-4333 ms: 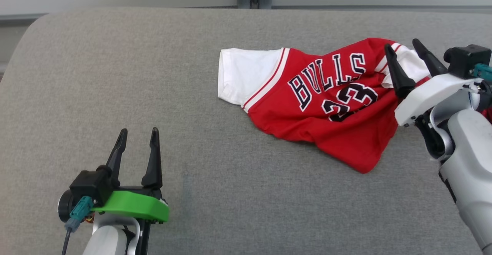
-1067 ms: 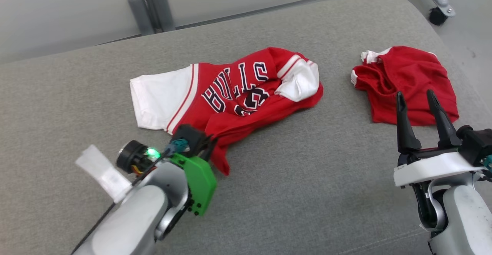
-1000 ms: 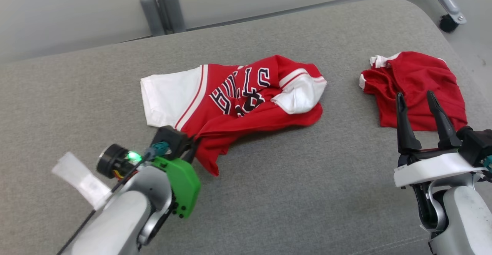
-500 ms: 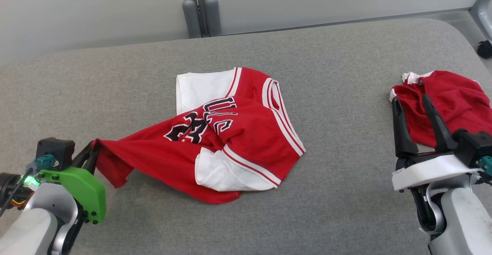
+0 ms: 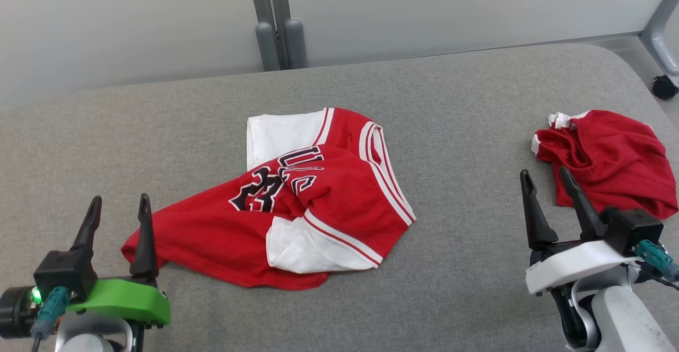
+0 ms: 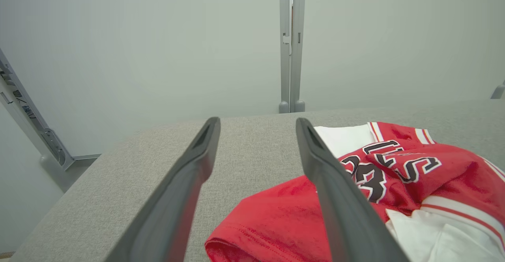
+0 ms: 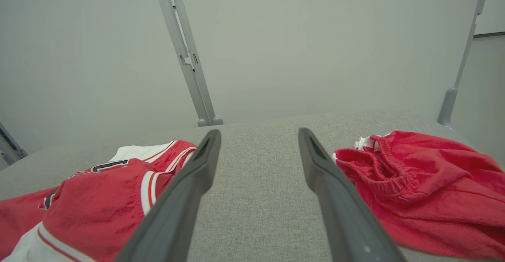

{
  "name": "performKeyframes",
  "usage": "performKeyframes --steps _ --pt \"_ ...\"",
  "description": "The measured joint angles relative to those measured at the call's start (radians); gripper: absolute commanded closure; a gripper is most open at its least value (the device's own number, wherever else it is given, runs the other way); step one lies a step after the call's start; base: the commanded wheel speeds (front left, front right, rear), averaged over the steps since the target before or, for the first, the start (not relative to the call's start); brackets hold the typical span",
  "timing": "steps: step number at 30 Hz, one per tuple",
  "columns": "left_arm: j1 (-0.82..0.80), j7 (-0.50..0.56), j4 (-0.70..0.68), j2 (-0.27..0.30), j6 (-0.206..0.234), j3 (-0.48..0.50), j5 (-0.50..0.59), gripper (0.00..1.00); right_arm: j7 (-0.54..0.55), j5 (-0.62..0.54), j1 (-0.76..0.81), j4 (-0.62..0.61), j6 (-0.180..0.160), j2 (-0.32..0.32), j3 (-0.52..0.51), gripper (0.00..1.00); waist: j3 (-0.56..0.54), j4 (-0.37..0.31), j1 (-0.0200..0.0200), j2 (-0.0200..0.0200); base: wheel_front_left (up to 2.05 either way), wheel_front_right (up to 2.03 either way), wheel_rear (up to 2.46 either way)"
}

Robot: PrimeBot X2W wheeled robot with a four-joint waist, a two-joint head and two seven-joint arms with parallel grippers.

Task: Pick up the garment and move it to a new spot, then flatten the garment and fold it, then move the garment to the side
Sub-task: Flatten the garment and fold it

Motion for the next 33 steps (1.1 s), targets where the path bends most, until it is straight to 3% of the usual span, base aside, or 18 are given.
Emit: performKeyframes --steps 5,14,23,33 --pt "0.088 -0.034 -0.060 -0.048 0.040 0.046 0.008 0.00 0.000 0.007 0.019 0.005 0.000 0.000 0.023 0.00 -0.016 0.010 0.0000 0.0000 0.00 0.00 0.00" --pt "0.122 -0.039 -0.057 -0.104 -0.002 0.057 0.031 0.00 0.035 0.035 0.026 0.024 0.000 -0.012 0.094 0.00 -0.033 0.037 0.0000 0.0000 0.00 0.00 0.00" --pt "0.099 -0.040 -0.023 -0.147 -0.057 0.044 0.046 0.00 0.380 0.209 -0.012 0.147 0.000 0.008 0.222 0.00 -0.032 0.129 0.0000 0.0000 0.00 0.00 0.00" --pt "0.077 -0.040 0.018 -0.187 -0.087 0.042 0.064 0.00 0.570 0.211 -0.080 0.309 0.000 0.078 0.115 0.00 -0.016 0.268 0.0000 0.0000 0.00 0.00 0.00"
